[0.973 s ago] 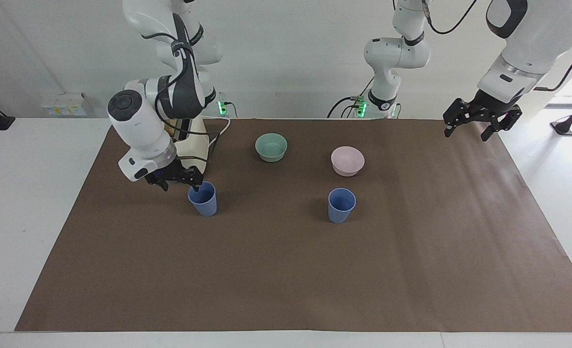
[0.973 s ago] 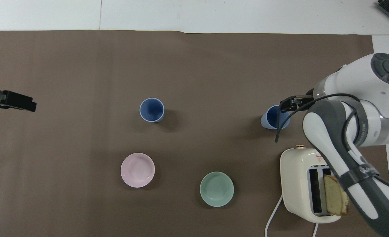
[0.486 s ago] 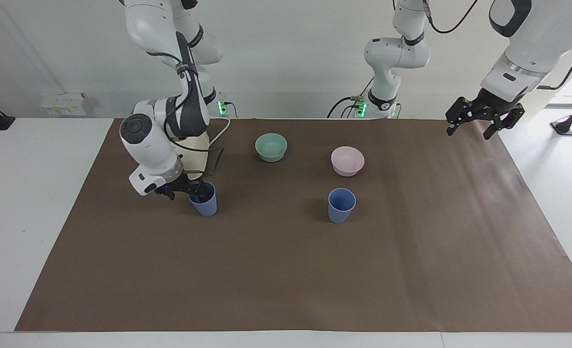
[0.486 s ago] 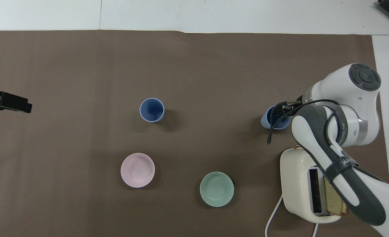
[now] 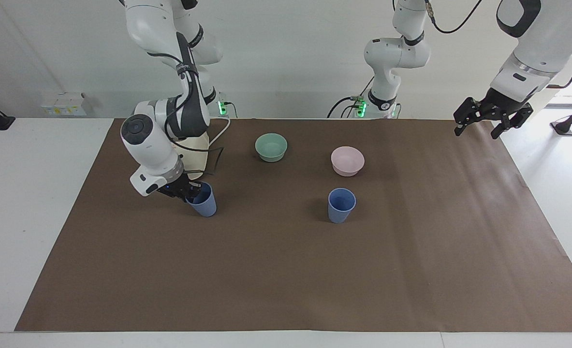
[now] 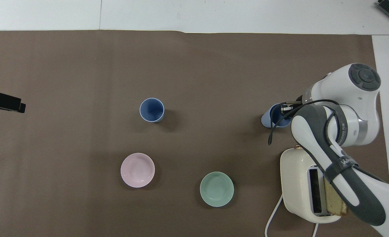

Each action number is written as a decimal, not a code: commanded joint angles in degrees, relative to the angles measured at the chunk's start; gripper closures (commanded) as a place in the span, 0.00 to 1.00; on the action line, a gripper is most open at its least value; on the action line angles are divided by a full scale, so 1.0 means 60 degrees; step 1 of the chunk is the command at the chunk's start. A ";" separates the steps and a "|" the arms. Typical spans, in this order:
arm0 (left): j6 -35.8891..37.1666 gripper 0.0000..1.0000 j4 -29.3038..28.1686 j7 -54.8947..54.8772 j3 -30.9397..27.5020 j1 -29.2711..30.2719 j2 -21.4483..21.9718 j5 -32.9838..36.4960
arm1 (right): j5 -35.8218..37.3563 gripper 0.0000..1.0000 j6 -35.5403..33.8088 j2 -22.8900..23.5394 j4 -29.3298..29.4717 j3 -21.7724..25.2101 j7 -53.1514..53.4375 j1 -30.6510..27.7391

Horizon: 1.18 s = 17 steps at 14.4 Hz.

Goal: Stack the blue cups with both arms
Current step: 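Lift and carry the blue cup toward the center cup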

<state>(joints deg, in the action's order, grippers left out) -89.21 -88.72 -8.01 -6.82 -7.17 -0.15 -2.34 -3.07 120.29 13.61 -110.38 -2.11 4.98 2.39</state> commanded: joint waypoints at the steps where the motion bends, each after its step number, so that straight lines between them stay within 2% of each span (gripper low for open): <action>1: 0.0117 0.00 0.0021 -0.0086 0.0096 0.0038 0.0098 0.0156 | -0.0104 1.00 -0.0257 0.0032 0.0553 -0.0073 -0.0084 -0.0033; 5: 0.0117 0.00 0.0021 -0.0086 0.0096 0.0111 0.0099 0.0171 | -0.0118 1.00 -0.1327 0.0046 0.1915 -0.0088 0.0107 -0.0048; 9: 0.0117 0.00 0.0021 -0.0086 0.0096 0.0082 0.0084 0.0171 | -0.0571 1.00 -0.1795 0.0061 0.3027 -0.0965 0.2473 -0.0019; 11: 0.0117 0.00 0.0021 -0.0086 0.0096 0.0096 0.0099 0.0171 | -0.0529 1.00 -0.1870 0.0148 0.3424 -0.1273 0.3443 0.0389; 17: 0.0117 0.00 0.0021 -0.0086 0.0096 0.0096 0.0099 0.0171 | -0.0338 1.00 -0.2163 0.1129 0.5561 -0.1216 0.4750 0.1870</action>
<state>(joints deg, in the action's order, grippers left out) -89.21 -88.72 -8.01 -6.66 -7.15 -0.14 -2.34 -5.36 109.24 16.35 -83.84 -9.50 31.76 12.18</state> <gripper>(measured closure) 0.000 0.956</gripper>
